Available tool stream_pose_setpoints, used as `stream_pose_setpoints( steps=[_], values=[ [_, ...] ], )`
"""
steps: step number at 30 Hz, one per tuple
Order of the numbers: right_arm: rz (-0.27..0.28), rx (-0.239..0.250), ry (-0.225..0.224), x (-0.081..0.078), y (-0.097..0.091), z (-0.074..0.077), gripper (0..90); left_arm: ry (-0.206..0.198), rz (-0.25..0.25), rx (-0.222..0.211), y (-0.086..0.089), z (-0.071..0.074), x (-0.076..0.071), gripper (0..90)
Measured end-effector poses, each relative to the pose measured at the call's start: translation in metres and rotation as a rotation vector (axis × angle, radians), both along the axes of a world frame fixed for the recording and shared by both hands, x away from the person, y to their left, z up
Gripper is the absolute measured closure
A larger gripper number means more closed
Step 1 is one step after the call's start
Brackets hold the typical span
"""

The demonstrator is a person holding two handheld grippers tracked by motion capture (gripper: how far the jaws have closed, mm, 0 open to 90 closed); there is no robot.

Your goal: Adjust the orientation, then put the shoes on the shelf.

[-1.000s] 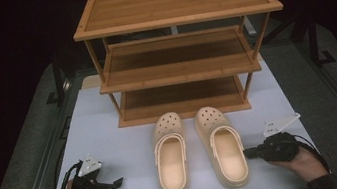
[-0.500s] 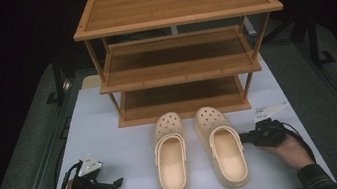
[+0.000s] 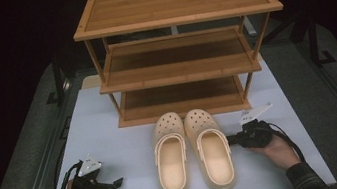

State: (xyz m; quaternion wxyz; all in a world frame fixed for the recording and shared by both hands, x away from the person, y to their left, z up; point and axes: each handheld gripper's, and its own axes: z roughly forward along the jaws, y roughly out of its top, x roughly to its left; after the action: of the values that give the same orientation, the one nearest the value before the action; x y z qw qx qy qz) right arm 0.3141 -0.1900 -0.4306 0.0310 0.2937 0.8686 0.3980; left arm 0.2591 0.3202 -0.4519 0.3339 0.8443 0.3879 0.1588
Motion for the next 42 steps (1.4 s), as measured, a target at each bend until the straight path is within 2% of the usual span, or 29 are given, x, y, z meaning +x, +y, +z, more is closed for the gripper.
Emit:
stream_pose_setpoints(
  steps=[3, 6, 7, 8, 11, 13, 16, 19, 21, 22, 28, 32, 33, 35, 36, 37, 39, 41, 42],
  values=[
    [-0.032, 0.023, -0.008, -0.003, -0.006, 0.002, 88.2, -0.001, 0.000, 0.000, 0.000, 0.000, 0.000, 0.3],
    [-0.082, 0.042, -0.013, -0.006, -0.014, 0.003, 77.1, 0.000, 0.000, 0.001, 0.000, 0.000, 0.000, 0.3],
    [-0.122, 0.037, -0.026, -0.010, -0.020, 0.004, 70.8, 0.001, 0.001, 0.002, 0.000, 0.001, 0.000, 0.3],
    [-0.138, 0.038, -0.034, -0.013, -0.022, 0.005, 67.1, 0.003, 0.003, 0.002, -0.001, 0.001, 0.000, 0.3],
    [-0.174, 0.050, -0.037, -0.017, -0.027, 0.008, 62.3, 0.015, 0.005, 0.013, -0.002, 0.002, 0.001, 0.4],
    [-0.206, 0.075, -0.055, -0.025, -0.033, 0.015, 54.7, 0.017, 0.010, 0.014, -0.004, 0.004, 0.001, 0.6],
    [-0.224, 0.099, -0.062, -0.030, -0.035, 0.019, 50.9, 0.009, 0.005, -0.021, -0.006, 0.010, 0.001, 0.6],
    [-0.238, 0.121, -0.066, -0.036, -0.035, 0.022, 43.1, 0.001, -0.008, -0.057, -0.010, 0.018, 0.000, 0.6],
    [-0.242, 0.123, -0.067, -0.040, -0.032, 0.024, 38.0, -0.014, -0.034, -0.081, -0.021, 0.027, -0.001, 0.6],
    [-0.242, 0.123, -0.067, -0.040, -0.032, 0.024, 38.0, -0.014, -0.034, -0.081, -0.021, 0.027, -0.001, 0.6],
    [-0.230, 0.143, -0.076, -0.044, -0.023, 0.030, 37.2, -0.028, -0.093, -0.140, -0.049, 0.043, 0.004, 0.6],
    [-0.223, 0.153, -0.076, -0.044, -0.017, 0.033, 36.7, -0.042, -0.123, -0.153, -0.068, 0.051, 0.008, 0.7],
    [-0.218, 0.155, -0.079, -0.043, -0.013, 0.033, 36.7, -0.048, -0.140, -0.156, -0.078, 0.055, 0.010, 0.6],
    [-0.215, 0.154, -0.078, -0.043, -0.011, 0.034, 36.7, -0.052, -0.147, -0.163, -0.083, 0.057, 0.011, 0.9],
    [-0.212, 0.154, -0.081, -0.042, -0.006, 0.034, 36.8, -0.064, -0.166, -0.176, -0.091, 0.060, 0.013, 7.1],
    [-0.212, 0.154, -0.081, -0.042, -0.006, 0.034, 36.8, -0.064, -0.166, -0.176, -0.091, 0.060, 0.013, 7.1],
    [-0.206, 0.151, -0.084, -0.040, 0.001, 0.034, 36.8, -0.069, -0.175, -0.178, -0.104, 0.062, 0.017, 8.3],
    [-0.199, 0.151, -0.079, -0.038, 0.006, 0.034, 36.8, -0.078, -0.179, -0.175, -0.110, 0.063, 0.020, 15.5],
    [-0.196, 0.147, -0.079, -0.037, 0.009, 0.034, 37.2, -0.078, -0.179, -0.175, -0.110, 0.063, 0.020, 15.5]
  ],
)
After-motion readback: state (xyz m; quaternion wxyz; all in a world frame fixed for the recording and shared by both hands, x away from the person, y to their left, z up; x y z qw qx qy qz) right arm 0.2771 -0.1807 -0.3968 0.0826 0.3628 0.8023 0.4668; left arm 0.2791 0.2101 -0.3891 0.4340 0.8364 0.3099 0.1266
